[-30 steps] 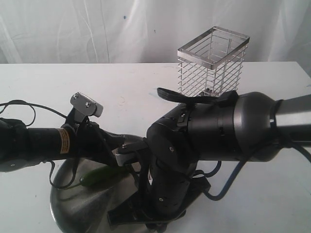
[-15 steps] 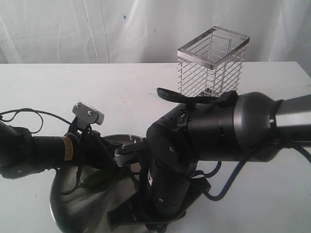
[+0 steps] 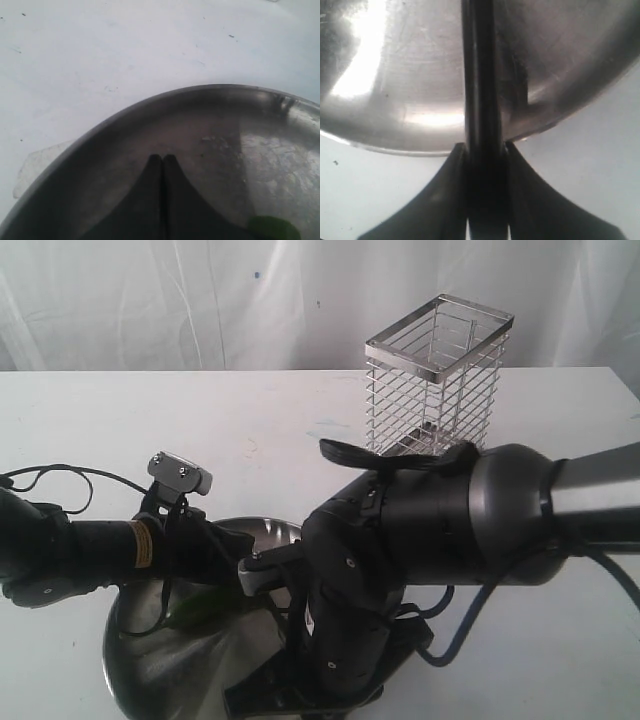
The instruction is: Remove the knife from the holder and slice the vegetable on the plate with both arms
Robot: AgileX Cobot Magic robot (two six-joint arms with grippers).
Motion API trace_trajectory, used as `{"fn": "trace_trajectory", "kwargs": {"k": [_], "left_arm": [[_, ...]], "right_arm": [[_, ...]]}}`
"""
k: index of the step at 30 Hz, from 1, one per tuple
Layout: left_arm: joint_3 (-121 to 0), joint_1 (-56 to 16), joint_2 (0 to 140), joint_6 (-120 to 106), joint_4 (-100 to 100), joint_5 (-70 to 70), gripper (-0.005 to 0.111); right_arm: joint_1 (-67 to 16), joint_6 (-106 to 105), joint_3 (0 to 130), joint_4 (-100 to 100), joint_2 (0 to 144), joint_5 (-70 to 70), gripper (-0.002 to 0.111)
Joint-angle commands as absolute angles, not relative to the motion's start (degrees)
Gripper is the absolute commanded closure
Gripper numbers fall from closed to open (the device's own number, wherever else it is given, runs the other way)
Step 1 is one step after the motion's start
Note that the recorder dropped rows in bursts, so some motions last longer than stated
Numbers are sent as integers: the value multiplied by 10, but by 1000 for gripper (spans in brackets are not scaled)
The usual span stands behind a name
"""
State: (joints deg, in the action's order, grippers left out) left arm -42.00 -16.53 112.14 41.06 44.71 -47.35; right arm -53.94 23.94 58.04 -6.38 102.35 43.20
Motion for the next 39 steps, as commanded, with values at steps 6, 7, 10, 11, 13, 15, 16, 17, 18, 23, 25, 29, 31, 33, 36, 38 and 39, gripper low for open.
{"fn": "trace_trajectory", "kwargs": {"k": [6, 7, 10, 11, 13, 15, 16, 17, 18, 23, 25, 29, 31, 33, 36, 38, 39], "left_arm": [[-408, -167, 1139, 404, 480, -394, 107], [-408, -167, 1139, 404, 480, -394, 107], [-408, -167, 1139, 404, 480, -404, 107], [-408, -167, 1139, 404, 480, -419, 107], [-408, -167, 1135, 404, 480, -467, 107], [-408, -167, 1127, 404, 480, -534, 107], [-408, -167, 1123, 404, 480, -562, 107], [-408, -167, 1120, 404, 481, -581, 107], [-408, -167, 1118, 404, 481, -592, 107], [-408, -167, 1128, 404, 485, -554, 107], [-408, -167, 1137, 411, 490, -530, 107], [-408, -167, 1160, 423, 511, -473, 107], [-408, -167, 1167, 431, 511, -451, 107], [-414, -167, 1167, 450, 516, -430, 107], [-427, -167, 1167, 491, 557, -406, 107], [-434, -167, 1167, 521, 578, -404, 107], [-435, -167, 1167, 534, 586, -406, 107]], "right_arm": [[-542, 241, 572, -70, 1047, 409, 108], [-542, 241, 572, -70, 1047, 409, 108], [-542, 240, 572, -70, 1047, 425, 108], [-542, 237, 572, -70, 1047, 434, 108], [-542, 227, 572, -70, 1047, 453, 108], [-542, 225, 572, -70, 1047, 459, 108], [-542, 225, 572, -70, 1047, 460, 108], [-542, 225, 572, -70, 1047, 460, 108], [-542, 225, 572, -70, 1047, 460, 108], [-542, 225, 572, -70, 1047, 460, 108], [-542, 225, 572, -70, 1047, 460, 108], [-542, 225, 572, -69, 1047, 460, 108], [-542, 224, 572, -67, 1047, 460, 108], [-542, 223, 573, -58, 1047, 467, 108], [-542, 223, 574, -38, 1047, 484, 108], [-541, 223, 575, -25, 1047, 505, 108], [-539, 223, 575, -20, 1047, 516, 108]]}}
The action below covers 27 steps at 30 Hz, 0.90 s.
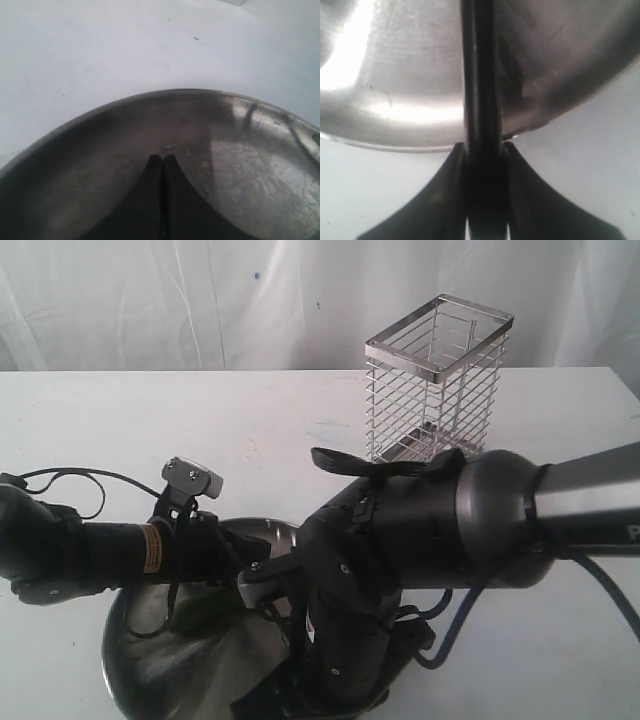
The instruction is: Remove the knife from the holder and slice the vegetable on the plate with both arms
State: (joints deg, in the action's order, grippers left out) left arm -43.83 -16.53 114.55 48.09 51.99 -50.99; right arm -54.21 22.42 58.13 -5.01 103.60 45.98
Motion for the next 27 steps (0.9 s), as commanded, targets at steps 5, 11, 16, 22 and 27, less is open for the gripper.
{"fn": "trace_trajectory", "kwargs": {"k": [5, 11, 16, 22, 27], "left_arm": [[-456, -167, 1167, 604, 653, -407, 107], [-468, -167, 1167, 616, 669, -424, 107], [-468, -167, 1166, 584, 640, -507, 107], [-468, -167, 1127, 565, 631, -551, 107], [-467, -167, 1044, 576, 638, -500, 107]], "right_arm": [[-529, 223, 575, -5, 1047, 553, 108], [-526, 223, 575, 0, 1047, 545, 108], [-526, 223, 575, 0, 1047, 521, 108], [-526, 223, 575, 0, 1026, 526, 108], [-526, 223, 575, 0, 976, 526, 108]]}}
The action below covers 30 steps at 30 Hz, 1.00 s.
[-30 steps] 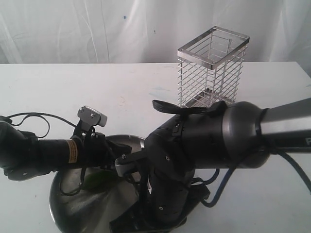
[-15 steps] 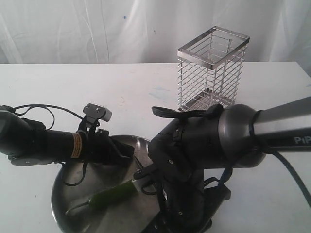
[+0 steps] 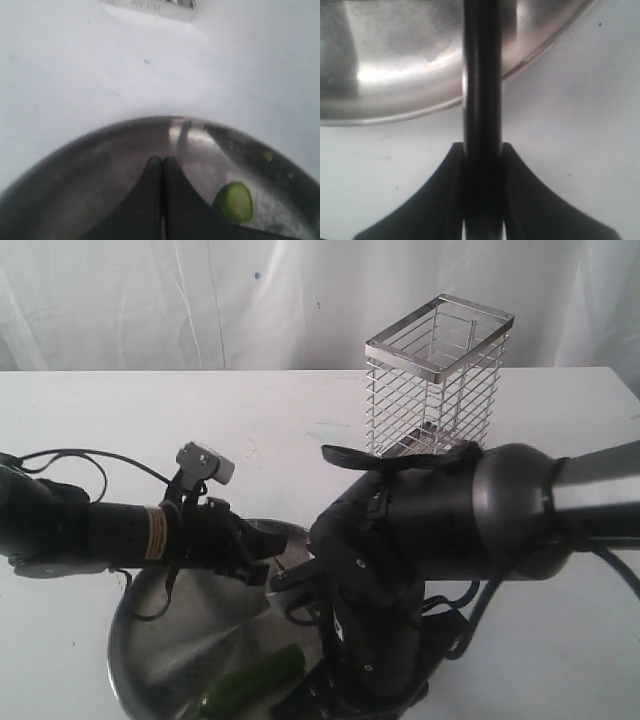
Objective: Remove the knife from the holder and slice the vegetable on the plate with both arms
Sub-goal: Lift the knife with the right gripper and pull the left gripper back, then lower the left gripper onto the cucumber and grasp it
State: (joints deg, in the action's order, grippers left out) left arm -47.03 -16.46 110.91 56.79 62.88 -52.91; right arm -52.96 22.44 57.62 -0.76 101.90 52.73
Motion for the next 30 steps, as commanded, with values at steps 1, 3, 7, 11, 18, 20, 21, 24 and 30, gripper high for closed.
{"fn": "trace_trajectory", "kwargs": {"k": [1, 3, 7, 11, 18, 20, 21, 24, 30], "left_arm": [[-467, -167, 1028, 588, 647, -492, 107], [-467, -167, 988, 617, 674, -478, 107], [-467, -167, 912, 669, 791, -462, 107], [-467, -167, 851, 784, 999, -456, 107], [-377, -167, 828, 766, 999, -425, 93], [-350, -173, 826, 811, 999, -340, 92], [-346, -180, 822, 861, 999, -273, 94], [-354, -194, 802, 953, 999, -119, 107], [-345, -199, 762, 852, 999, 141, 107]], "right_arm": [[-526, 223, 575, 0, 966, 528, 108], [-526, 223, 575, 0, 951, 537, 108], [-526, 223, 575, 3, 926, 540, 108], [-526, 223, 567, 27, 903, 540, 108], [-519, 231, 533, 65, 863, 539, 108], [-507, 232, 523, 66, 855, 537, 108], [-502, 231, 519, 60, 851, 537, 108], [-502, 228, 509, 46, 836, 539, 108], [-502, 227, 490, 53, 810, 534, 108]]}}
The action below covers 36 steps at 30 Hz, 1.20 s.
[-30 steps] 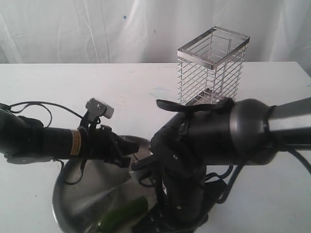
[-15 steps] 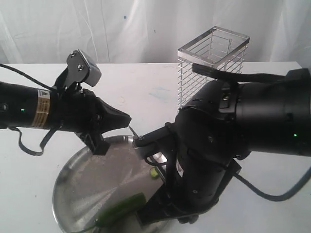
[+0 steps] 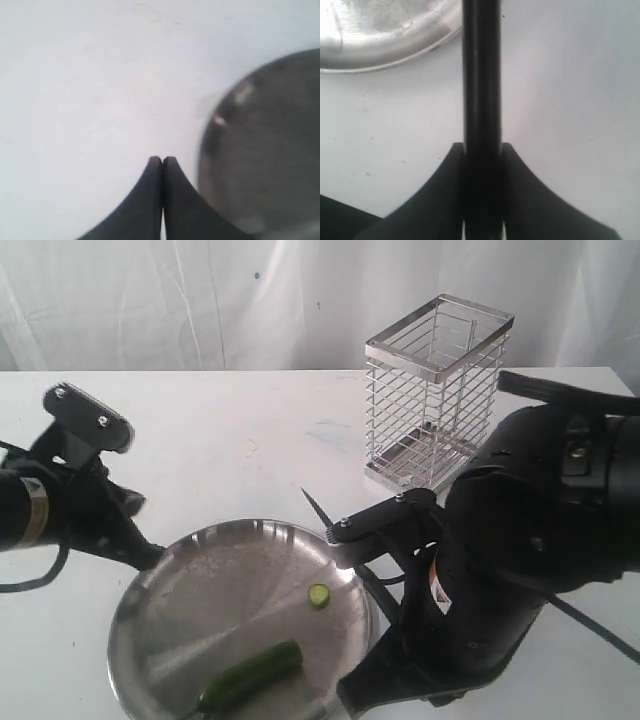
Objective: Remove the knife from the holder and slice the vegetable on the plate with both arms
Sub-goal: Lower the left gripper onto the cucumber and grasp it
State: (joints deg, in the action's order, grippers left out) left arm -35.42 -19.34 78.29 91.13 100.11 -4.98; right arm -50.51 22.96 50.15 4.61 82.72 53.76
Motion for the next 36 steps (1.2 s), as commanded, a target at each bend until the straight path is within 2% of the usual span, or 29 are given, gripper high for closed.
{"fn": "trace_trajectory", "kwargs": {"k": [1, 5, 9, 11, 16, 19, 23, 25, 30, 36], "left_arm": [[-341, -202, 766, 818, 992, 184, 107], [-342, -221, 800, 580, 726, 230, 107], [-401, -281, 828, 140, 283, 288, 107], [-442, -300, 830, -14, 142, 326, 107], [-480, -310, 828, -110, 16, 321, 106], [-463, -310, 834, -157, -35, 279, 91], [-445, -318, 851, -368, -194, 242, 51], [-445, -321, 856, -477, -269, 262, 36], [-445, -321, 862, -631, -413, 303, 37], [-445, -321, 896, -635, -393, 263, 40]], "right_arm": [[-502, 227, 487, 53, 809, 534, 108], [-502, 227, 485, 53, 809, 520, 108], [-502, 227, 485, 53, 808, 498, 108], [-502, 227, 485, 49, 808, 496, 108], [-502, 225, 485, 47, 808, 496, 108], [-502, 225, 485, 49, 808, 487, 108], [-502, 225, 485, 50, 808, 481, 108], [-502, 225, 485, 52, 808, 481, 108], [-502, 232, 485, 60, 808, 472, 108], [-502, 233, 485, 59, 808, 462, 108]]}}
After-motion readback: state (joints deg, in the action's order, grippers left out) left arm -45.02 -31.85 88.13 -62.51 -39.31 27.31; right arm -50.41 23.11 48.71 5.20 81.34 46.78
